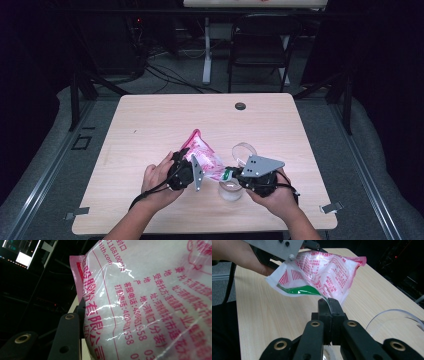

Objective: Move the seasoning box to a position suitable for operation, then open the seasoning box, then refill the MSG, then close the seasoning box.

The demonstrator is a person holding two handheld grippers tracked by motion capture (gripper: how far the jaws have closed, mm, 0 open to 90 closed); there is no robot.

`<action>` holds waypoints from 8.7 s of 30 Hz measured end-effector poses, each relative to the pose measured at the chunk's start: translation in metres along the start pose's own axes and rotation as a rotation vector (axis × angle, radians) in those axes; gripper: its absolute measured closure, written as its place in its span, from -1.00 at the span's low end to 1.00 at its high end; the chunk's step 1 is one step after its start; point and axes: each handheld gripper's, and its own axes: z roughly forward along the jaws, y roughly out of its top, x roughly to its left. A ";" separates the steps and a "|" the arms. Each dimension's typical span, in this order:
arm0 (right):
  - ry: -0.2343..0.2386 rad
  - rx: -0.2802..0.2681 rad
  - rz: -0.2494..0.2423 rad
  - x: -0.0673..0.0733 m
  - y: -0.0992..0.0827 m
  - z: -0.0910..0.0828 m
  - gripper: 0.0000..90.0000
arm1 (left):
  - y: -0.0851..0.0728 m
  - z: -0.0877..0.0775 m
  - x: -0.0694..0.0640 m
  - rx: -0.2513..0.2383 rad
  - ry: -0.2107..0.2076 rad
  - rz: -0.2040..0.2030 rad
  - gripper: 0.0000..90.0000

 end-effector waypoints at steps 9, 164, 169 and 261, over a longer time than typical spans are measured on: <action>-0.002 0.007 -0.001 -0.001 -0.002 0.000 1.00 | 0.003 -0.002 0.002 0.003 0.020 0.034 0.26; 0.024 0.120 0.029 -0.006 -0.027 0.004 1.00 | 0.039 -0.008 0.004 0.011 0.127 0.290 0.32; 0.024 0.120 0.028 -0.006 -0.027 0.004 1.00 | 0.039 -0.008 0.004 0.007 0.125 0.281 0.33; 0.029 0.127 0.032 -0.008 -0.030 0.009 1.00 | 0.044 -0.008 0.006 0.006 0.135 0.308 0.34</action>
